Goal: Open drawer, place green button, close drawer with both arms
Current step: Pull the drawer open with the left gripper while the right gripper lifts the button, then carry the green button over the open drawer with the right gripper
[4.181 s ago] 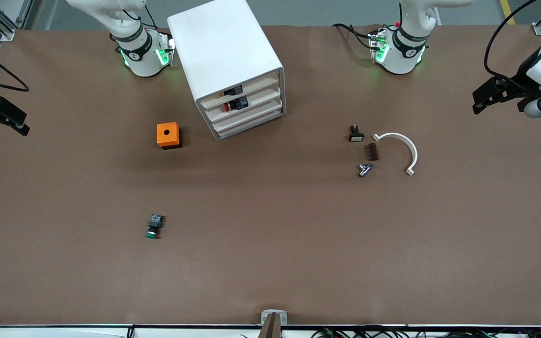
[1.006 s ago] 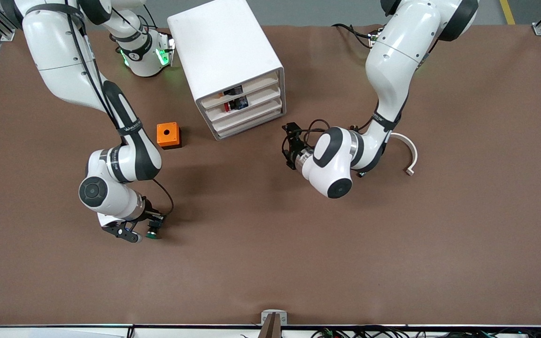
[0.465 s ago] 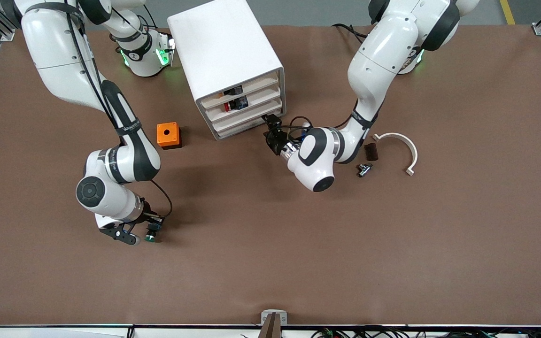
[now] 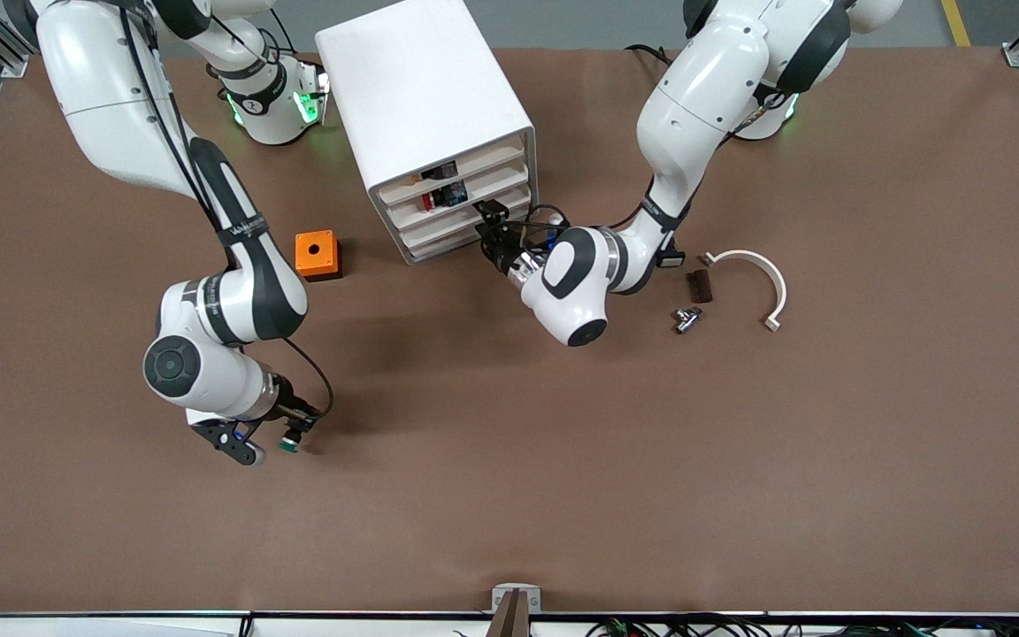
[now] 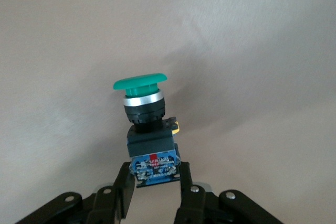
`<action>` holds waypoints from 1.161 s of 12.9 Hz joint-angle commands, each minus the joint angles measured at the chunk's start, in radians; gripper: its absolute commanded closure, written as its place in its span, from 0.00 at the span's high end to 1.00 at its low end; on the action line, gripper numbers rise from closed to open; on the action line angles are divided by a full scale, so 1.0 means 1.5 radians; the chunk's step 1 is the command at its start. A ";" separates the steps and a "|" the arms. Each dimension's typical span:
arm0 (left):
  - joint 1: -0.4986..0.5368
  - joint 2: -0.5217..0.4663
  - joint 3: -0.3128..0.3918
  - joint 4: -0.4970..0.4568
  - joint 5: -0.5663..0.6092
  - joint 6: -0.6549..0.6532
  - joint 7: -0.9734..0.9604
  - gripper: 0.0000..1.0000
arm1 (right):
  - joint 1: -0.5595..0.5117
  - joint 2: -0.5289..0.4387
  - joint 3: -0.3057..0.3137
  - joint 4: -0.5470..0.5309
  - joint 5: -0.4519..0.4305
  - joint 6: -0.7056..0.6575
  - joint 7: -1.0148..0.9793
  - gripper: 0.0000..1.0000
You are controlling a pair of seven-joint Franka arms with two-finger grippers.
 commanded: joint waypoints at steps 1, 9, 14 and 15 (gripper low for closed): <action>0.000 0.008 0.003 0.007 -0.012 -0.008 -0.013 0.17 | 0.001 -0.037 0.025 -0.006 0.002 -0.038 0.103 0.03; 0.118 0.004 0.012 0.079 0.076 -0.013 0.047 0.14 | 0.037 -0.125 0.129 -0.025 0.002 -0.134 0.435 0.04; 0.130 0.006 0.024 0.095 0.072 -0.003 0.115 0.28 | 0.122 -0.142 0.158 -0.043 0.002 -0.131 0.646 0.04; 0.130 0.006 0.024 0.096 0.072 -0.003 0.128 0.52 | 0.141 -0.142 0.158 -0.045 0.001 -0.128 0.678 0.04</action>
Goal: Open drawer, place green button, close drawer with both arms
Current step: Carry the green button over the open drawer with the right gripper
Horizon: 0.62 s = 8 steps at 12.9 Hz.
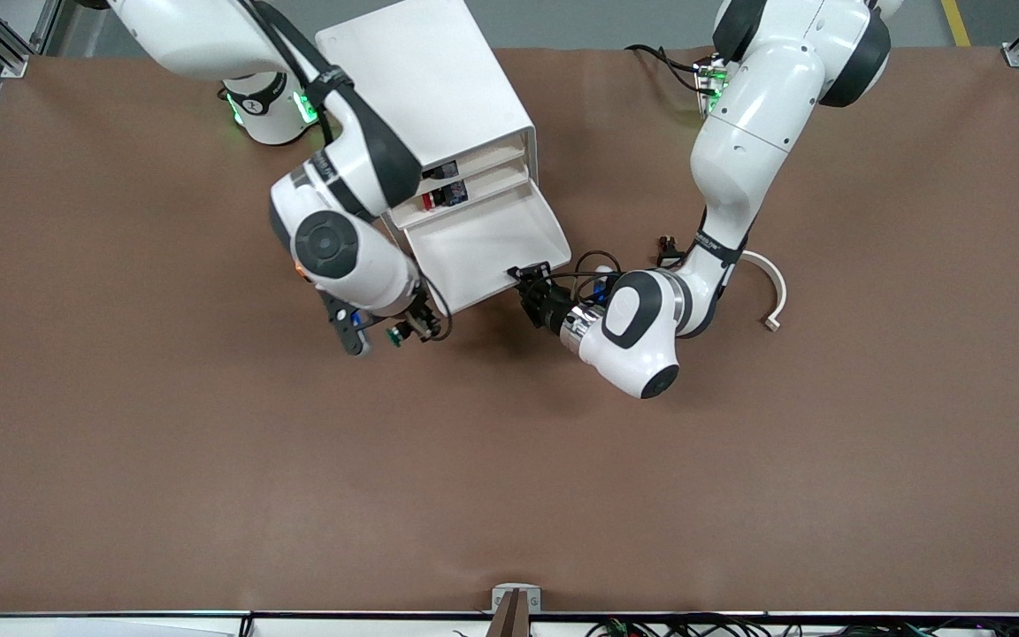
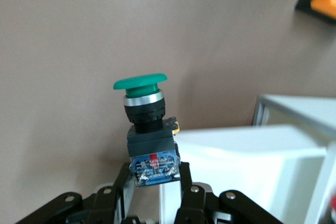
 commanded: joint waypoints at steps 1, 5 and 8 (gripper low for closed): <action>0.012 -0.004 0.010 0.024 0.009 -0.009 0.056 0.74 | 0.040 -0.020 -0.003 -0.022 0.000 0.010 0.081 0.04; 0.039 -0.015 0.013 0.025 0.013 -0.010 0.056 0.99 | 0.094 -0.019 -0.004 -0.052 -0.009 0.053 0.159 0.04; 0.077 -0.023 0.014 0.057 0.066 -0.011 0.061 0.99 | 0.105 -0.016 -0.005 -0.100 -0.010 0.135 0.180 0.09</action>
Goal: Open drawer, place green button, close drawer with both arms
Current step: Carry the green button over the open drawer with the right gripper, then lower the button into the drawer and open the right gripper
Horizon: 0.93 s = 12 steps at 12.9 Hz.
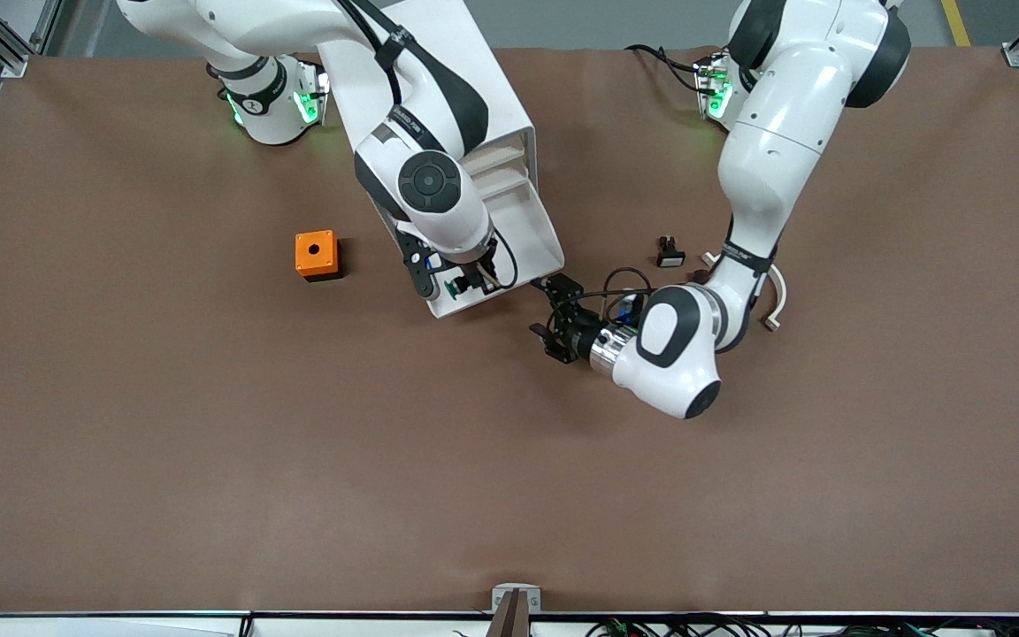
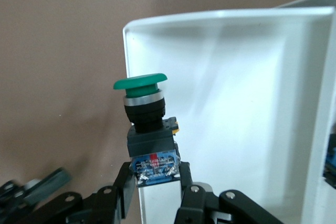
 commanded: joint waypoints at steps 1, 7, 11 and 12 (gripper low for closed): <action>0.020 -0.022 0.000 0.031 0.093 -0.010 0.009 0.99 | 0.017 -0.013 -0.006 -0.051 -0.017 0.071 0.039 0.10; 0.030 -0.095 0.040 0.047 0.226 0.014 0.146 0.99 | 0.021 -0.007 -0.007 -0.047 -0.056 0.075 0.069 1.00; 0.019 -0.128 0.029 0.045 0.379 0.012 0.214 0.99 | -0.042 -0.010 -0.013 0.021 -0.056 0.026 0.008 1.00; 0.013 -0.128 0.024 0.045 0.401 0.012 0.254 0.99 | -0.068 -0.011 -0.012 0.045 -0.055 -0.001 -0.029 1.00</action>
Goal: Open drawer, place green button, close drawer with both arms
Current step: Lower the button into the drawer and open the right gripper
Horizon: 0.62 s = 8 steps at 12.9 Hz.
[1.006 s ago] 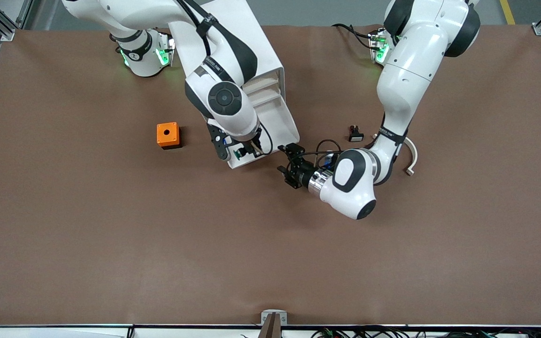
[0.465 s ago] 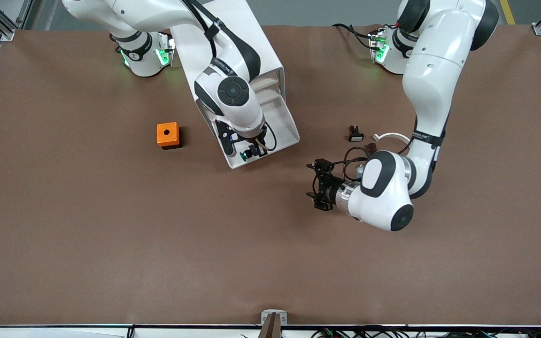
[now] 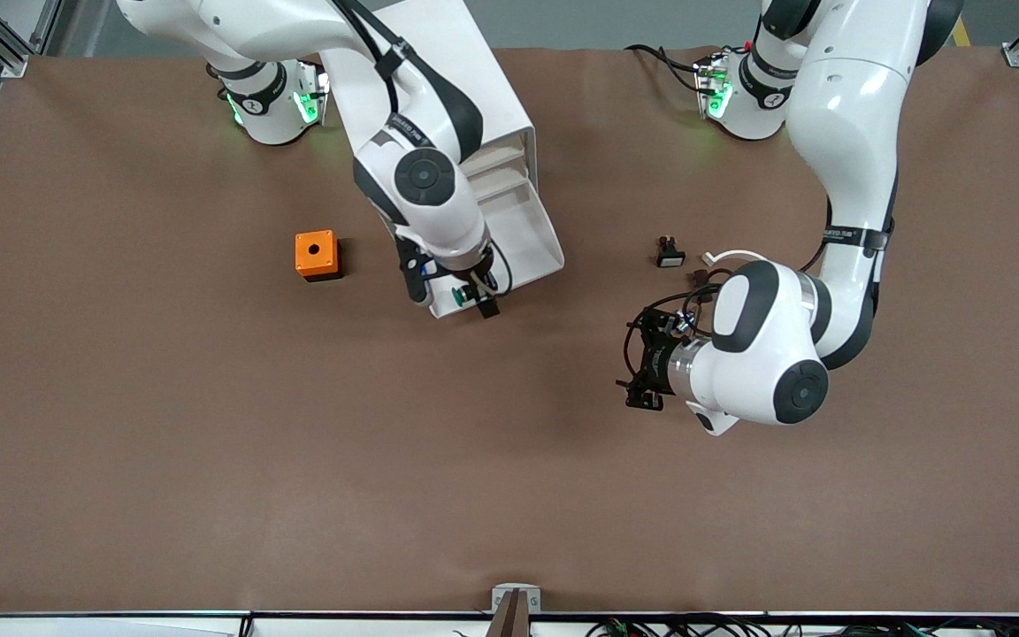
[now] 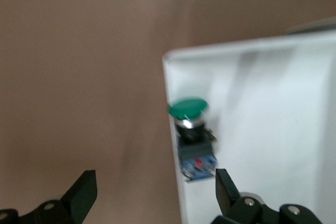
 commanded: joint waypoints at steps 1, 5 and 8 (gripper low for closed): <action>-0.023 -0.013 -0.013 -0.014 0.051 0.001 0.084 0.99 | -0.073 -0.008 0.010 0.057 -0.003 -0.073 -0.089 1.00; -0.086 0.004 -0.014 -0.016 0.118 0.060 0.238 0.99 | -0.178 -0.034 0.014 0.096 0.003 -0.114 -0.239 1.00; -0.135 0.019 -0.014 -0.027 0.120 0.111 0.350 0.99 | -0.256 -0.069 0.014 0.095 0.008 -0.134 -0.425 1.00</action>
